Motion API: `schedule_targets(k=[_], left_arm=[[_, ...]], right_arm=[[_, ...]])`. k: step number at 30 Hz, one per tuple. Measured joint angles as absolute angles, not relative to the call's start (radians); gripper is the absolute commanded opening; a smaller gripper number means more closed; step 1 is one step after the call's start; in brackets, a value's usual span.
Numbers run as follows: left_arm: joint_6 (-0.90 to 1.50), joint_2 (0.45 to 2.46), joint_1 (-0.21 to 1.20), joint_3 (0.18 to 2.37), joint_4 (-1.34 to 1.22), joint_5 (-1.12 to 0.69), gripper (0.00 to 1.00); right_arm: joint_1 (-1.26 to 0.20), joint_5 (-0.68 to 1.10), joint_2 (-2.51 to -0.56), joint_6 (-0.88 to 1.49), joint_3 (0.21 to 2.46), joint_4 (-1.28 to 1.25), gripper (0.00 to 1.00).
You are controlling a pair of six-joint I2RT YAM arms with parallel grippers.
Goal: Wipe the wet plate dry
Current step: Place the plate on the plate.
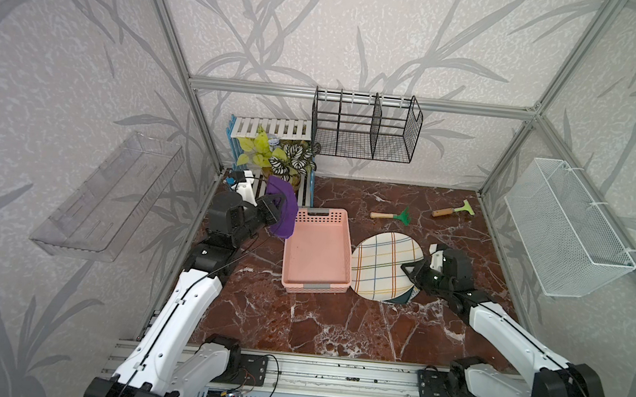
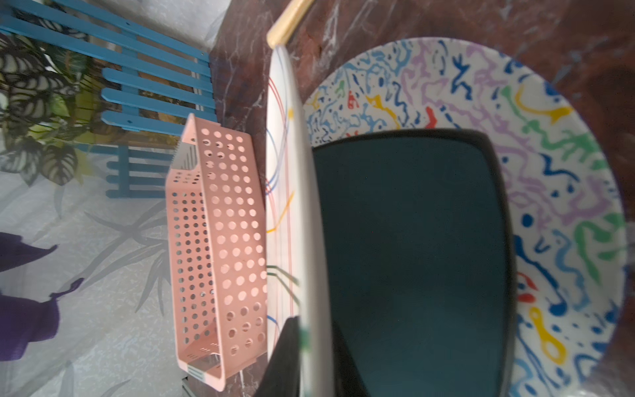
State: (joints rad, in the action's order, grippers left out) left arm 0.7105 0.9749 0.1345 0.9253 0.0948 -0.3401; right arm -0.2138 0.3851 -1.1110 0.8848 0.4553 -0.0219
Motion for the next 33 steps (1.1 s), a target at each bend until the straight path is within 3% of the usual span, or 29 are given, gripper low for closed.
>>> schedule_targets(k=[4, 11, 15, 20, 30, 33], left_arm=[[0.711, 0.975, 0.134, 0.919, 0.094, -0.342, 0.0], [0.709, 0.975, 0.134, 0.919, 0.094, -0.342, 0.0], [0.702, 0.975, 0.134, 0.919, 0.1, -0.337, 0.0], [0.688, 0.975, 0.128, 0.919, 0.107, -0.306, 0.0], [0.616, 1.022, 0.123, 0.919, 0.206, -0.115, 0.0], [0.589, 1.117, 0.114, 0.92, 0.227, -0.056, 0.11]], right_arm=[[-0.212, 0.363, -1.111, 0.869, 0.418, -0.038, 0.26], [-0.211, 0.294, -1.121, 0.824, 0.4, 0.017, 0.46], [-0.211, 0.247, -1.103, 0.807, 0.399, 0.086, 0.63], [-0.211, 0.171, -1.011, 0.791, 0.412, 0.22, 0.9], [-0.21, 0.091, -0.818, 0.775, 0.542, 0.324, 0.94], [-0.21, 0.09, -0.812, 0.765, 0.595, 0.32, 0.95]])
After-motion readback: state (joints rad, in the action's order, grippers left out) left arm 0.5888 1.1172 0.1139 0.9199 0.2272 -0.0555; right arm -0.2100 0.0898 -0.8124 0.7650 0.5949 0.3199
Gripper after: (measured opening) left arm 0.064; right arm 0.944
